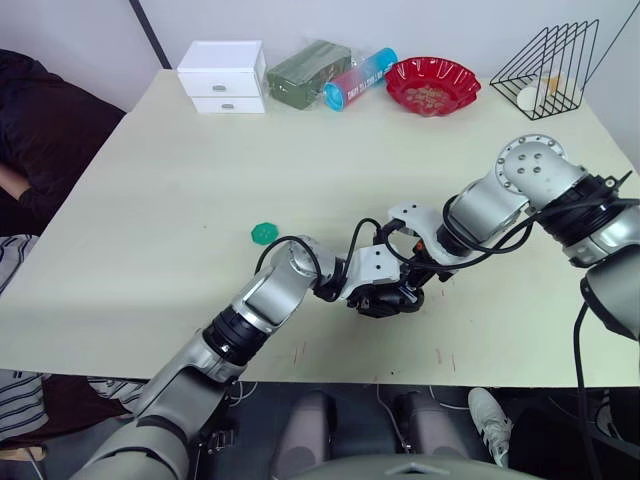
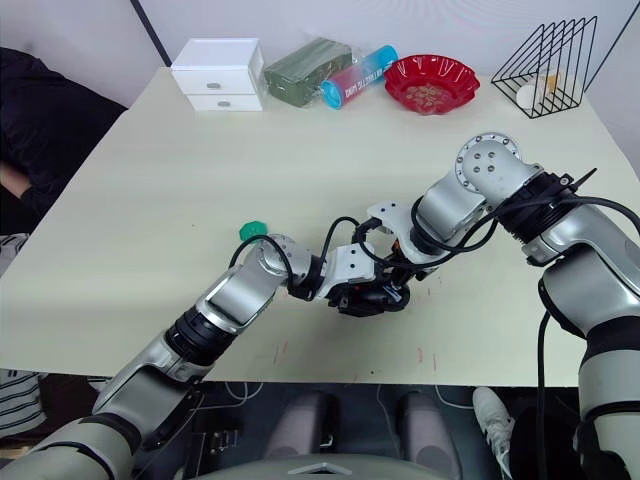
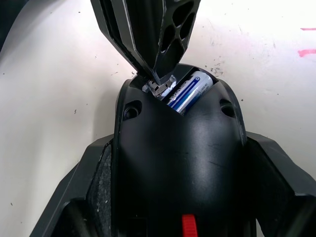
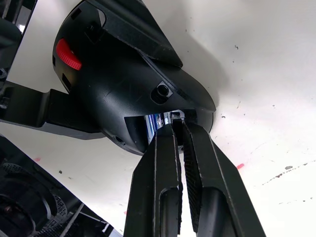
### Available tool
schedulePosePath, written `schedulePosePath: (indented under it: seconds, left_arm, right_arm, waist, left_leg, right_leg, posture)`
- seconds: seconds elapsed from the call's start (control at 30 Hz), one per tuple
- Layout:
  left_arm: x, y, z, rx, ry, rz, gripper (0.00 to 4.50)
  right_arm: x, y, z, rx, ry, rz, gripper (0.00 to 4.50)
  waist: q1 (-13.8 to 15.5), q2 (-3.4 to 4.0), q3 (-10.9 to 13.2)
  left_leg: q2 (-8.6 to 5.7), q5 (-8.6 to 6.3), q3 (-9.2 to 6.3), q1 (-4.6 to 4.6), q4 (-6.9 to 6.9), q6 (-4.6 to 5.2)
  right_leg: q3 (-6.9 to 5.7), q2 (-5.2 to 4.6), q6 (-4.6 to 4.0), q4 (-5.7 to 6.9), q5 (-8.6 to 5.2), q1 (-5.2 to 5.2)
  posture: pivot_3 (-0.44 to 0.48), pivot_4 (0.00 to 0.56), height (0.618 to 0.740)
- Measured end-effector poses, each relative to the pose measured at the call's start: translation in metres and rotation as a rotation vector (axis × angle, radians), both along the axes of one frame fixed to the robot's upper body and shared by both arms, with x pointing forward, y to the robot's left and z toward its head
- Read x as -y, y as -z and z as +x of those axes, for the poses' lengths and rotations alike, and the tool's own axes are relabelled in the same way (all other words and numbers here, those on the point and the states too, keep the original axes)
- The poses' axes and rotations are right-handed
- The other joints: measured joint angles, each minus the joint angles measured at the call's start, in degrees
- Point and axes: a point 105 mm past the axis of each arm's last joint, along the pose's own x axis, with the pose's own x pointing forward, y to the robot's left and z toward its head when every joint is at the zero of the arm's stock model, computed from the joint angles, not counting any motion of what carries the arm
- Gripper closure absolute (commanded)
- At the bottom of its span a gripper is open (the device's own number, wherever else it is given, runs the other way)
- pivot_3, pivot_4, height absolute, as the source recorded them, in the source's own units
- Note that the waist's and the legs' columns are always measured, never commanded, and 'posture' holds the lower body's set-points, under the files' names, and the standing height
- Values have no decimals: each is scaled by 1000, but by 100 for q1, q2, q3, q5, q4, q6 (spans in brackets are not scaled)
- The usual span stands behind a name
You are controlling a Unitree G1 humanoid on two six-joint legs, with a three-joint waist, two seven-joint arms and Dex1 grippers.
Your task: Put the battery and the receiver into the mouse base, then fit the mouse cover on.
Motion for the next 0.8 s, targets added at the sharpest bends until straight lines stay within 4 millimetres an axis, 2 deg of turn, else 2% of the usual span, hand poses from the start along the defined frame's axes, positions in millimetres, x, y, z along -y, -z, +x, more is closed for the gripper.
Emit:
schedulePosePath:
  seconds: [0.43,0.8]
  left_arm:
    - [-2,0,1,-5,-10,2,1547]
    - [-2,0,1,-9,-11,2,1547]
  right_arm:
    - [-6,4,-6,95,-55,-17,4500]
    - [-3,6,-4,122,-38,-37,4500]
  waist:
    - [-51,-1,-1]
    - [-55,-1,-1]
  left_leg:
    - [2,0,-2,2,0,0]
    - [4,1,-1,4,0,1]
  right_leg:
    - [-1,0,0,1,0,1]
    - [1,0,1,2,0,3]
  posture:
    - [0,150,740]
    - [0,150,740]
